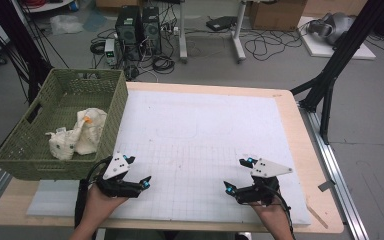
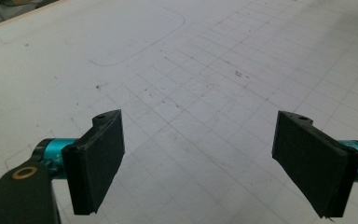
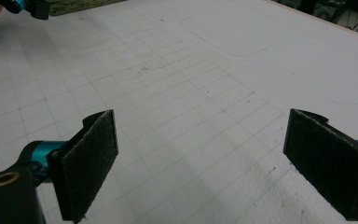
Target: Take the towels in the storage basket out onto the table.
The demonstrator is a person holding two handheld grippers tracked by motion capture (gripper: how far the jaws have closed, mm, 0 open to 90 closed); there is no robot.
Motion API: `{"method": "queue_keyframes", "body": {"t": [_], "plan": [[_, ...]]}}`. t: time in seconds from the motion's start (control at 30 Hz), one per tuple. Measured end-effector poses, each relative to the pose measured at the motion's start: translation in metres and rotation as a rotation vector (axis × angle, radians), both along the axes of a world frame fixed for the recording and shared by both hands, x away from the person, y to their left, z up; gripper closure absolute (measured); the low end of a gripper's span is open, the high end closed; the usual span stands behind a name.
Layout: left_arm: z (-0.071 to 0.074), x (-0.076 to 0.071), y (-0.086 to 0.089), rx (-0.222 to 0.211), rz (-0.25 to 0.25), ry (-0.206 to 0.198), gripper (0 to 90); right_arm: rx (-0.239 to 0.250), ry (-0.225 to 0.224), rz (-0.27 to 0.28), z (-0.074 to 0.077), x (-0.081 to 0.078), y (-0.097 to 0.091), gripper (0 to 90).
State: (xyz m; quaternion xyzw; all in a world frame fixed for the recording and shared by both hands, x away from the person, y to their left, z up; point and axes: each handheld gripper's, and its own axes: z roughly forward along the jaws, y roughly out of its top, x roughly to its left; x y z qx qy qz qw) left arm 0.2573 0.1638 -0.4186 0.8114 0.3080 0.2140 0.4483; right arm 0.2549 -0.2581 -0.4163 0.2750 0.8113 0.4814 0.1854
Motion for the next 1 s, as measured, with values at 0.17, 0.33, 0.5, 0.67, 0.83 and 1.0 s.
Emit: {"method": "queue_keyframes", "body": {"t": [0.17, 0.33, 0.5, 0.67, 0.83, 1.0], "plan": [[0.0001, 0.0001, 0.0007, -0.004, 0.002, 0.002, 17.3, 0.002, 0.003, 0.002, -0.0003, 0.0003, -0.0002, 9.2], [0.0004, -0.0009, 0.0003, -0.003, 0.001, -0.002, 17.3, 0.001, 0.0, 0.007, -0.0003, -0.0003, 0.0003, 9.2], [0.001, -0.0012, 0.0005, -0.002, -0.004, -0.001, 17.6, -0.003, 0.002, 0.012, -0.0004, -0.001, 0.0007, 9.2], [0.0013, -0.0015, 0.0009, -0.005, -0.004, -0.001, 17.7, 0.002, 0.0, 0.013, 0.0, -0.0016, 0.0006, 9.2], [0.0014, -0.0019, 0.001, -0.007, -0.006, -0.001, 17.6, 0.0, -0.002, 0.015, 0.0003, -0.0022, 0.0009, 9.2], [0.0015, -0.0024, 0.0009, -0.019, -0.006, 0.001, 17.7, -0.001, -0.003, 0.014, 0.0005, -0.0028, 0.0011, 9.2]]}}
